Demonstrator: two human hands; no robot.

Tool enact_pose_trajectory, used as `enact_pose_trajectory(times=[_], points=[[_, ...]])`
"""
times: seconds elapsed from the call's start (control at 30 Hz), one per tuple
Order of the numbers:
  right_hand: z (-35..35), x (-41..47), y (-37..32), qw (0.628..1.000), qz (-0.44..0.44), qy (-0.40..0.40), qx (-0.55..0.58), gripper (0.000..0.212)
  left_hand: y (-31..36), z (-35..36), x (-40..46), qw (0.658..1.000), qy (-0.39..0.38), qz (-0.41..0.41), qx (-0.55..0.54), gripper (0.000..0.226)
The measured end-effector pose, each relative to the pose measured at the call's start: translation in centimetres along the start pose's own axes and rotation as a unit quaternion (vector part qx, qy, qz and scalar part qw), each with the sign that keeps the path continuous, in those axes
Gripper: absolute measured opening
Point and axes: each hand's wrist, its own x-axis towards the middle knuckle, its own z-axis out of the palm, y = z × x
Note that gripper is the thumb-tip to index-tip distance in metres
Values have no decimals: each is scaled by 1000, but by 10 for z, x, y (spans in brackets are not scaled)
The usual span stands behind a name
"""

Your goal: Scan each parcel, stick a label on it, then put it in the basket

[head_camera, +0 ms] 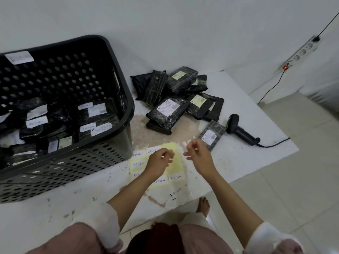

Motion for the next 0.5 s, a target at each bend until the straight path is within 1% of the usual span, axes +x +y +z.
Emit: enact_pose_trajectory(times=[0.07, 0.13, 0.2, 0.27, 0.33, 0.4, 0.43, 0.5], points=[[5, -3, 3, 992, -68, -21, -103, 8, 21, 16, 2, 997, -22, -24, -68, 29], [6, -3, 5, 980, -102, -40, -165, 2, 33, 30, 4, 996, -8, -35, -83, 32], [3, -1, 7, 972, -122, -52, -195, 11, 39, 39, 8, 995, 36, -49, -84, 29], [-3, 5, 7, 965, -141, -88, -202, 16, 42, 43, 14, 987, 64, -65, -130, 20], [-11, 12, 9, 968, -137, -117, -176, 20, 41, 41, 21, 983, 91, -75, -142, 11], [-28, 24, 17, 972, -120, -101, -174, 23, 38, 35, 28, 978, 124, -91, -138, 8], [-39, 31, 23, 969, -111, -86, -203, 26, 37, 32, 31, 976, 139, -100, -136, 6], [-64, 46, 40, 950, -83, -74, -293, 37, 33, 26, 36, 973, 162, -116, -120, 3]])
